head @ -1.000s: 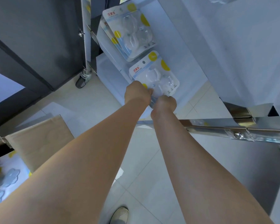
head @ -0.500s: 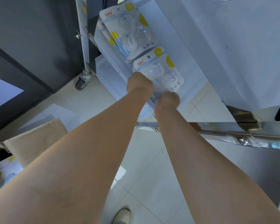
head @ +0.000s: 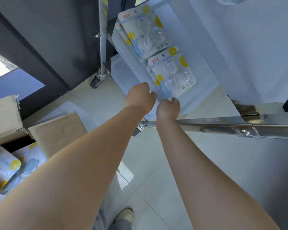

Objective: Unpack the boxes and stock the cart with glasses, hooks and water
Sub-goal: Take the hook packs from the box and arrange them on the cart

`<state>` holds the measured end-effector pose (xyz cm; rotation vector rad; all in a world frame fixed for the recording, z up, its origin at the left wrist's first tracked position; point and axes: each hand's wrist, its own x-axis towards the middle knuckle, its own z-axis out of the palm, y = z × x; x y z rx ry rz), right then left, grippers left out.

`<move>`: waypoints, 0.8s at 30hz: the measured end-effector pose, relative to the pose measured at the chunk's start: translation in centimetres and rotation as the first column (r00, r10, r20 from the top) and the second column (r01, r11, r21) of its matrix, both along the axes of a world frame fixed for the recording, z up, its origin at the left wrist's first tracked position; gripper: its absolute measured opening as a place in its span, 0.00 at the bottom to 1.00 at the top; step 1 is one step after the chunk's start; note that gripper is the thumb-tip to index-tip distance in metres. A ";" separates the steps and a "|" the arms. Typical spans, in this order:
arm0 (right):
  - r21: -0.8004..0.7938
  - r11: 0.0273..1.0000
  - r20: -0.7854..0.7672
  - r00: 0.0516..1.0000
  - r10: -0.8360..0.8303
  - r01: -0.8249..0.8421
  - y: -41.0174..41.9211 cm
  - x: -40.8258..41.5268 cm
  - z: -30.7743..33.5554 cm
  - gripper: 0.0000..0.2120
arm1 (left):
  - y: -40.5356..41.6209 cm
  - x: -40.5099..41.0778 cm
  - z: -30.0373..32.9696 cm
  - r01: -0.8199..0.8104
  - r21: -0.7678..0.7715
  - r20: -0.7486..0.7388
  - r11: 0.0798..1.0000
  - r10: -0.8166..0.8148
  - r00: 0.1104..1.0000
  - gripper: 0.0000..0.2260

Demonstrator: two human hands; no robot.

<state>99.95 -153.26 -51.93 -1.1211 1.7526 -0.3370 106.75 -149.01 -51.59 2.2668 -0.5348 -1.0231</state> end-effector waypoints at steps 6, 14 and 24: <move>0.033 0.976 0.028 0.976 0.216 -0.217 8.4 -2.3 1.5 0.19 | 10.5 -1.5 1.1 0.038 0.244 -0.001 0.969 -0.039 0.999 0.11; 0.097 0.558 -0.044 0.556 0.830 -0.824 19.7 -5.6 5.5 0.14 | 23.5 -6.6 5.7 0.030 0.356 0.069 0.934 -0.059 0.996 0.06; 0.195 0.178 0.032 0.187 0.982 -0.965 35.2 -5.4 9.4 0.11 | 44.0 -10.4 8.7 -0.189 0.524 0.076 0.830 0.175 0.982 0.10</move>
